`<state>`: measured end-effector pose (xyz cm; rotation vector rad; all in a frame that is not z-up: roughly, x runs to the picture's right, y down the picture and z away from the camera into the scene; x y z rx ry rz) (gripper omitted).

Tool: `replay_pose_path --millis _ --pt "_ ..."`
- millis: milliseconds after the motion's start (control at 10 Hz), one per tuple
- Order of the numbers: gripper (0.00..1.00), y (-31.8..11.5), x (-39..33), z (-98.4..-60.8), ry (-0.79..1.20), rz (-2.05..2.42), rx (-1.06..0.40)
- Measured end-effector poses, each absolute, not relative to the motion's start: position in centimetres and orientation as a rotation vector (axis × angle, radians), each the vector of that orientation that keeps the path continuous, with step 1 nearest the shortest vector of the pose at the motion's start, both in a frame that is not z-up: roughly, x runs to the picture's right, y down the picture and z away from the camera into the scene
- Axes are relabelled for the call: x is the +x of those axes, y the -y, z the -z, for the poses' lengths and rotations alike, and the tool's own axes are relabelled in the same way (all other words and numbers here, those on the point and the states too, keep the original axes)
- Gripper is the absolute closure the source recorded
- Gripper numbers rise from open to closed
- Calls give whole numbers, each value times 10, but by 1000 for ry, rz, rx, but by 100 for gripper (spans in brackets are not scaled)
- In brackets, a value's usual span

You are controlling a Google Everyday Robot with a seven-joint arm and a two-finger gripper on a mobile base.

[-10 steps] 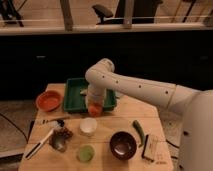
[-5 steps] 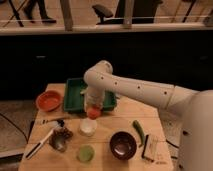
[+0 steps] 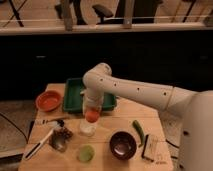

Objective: Place apple in paper cup

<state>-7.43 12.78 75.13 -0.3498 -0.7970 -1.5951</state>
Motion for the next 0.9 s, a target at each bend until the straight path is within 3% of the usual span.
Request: replay_pose_path --millis 900 --pt "98 -144 -80 -750 870 1602 -352"
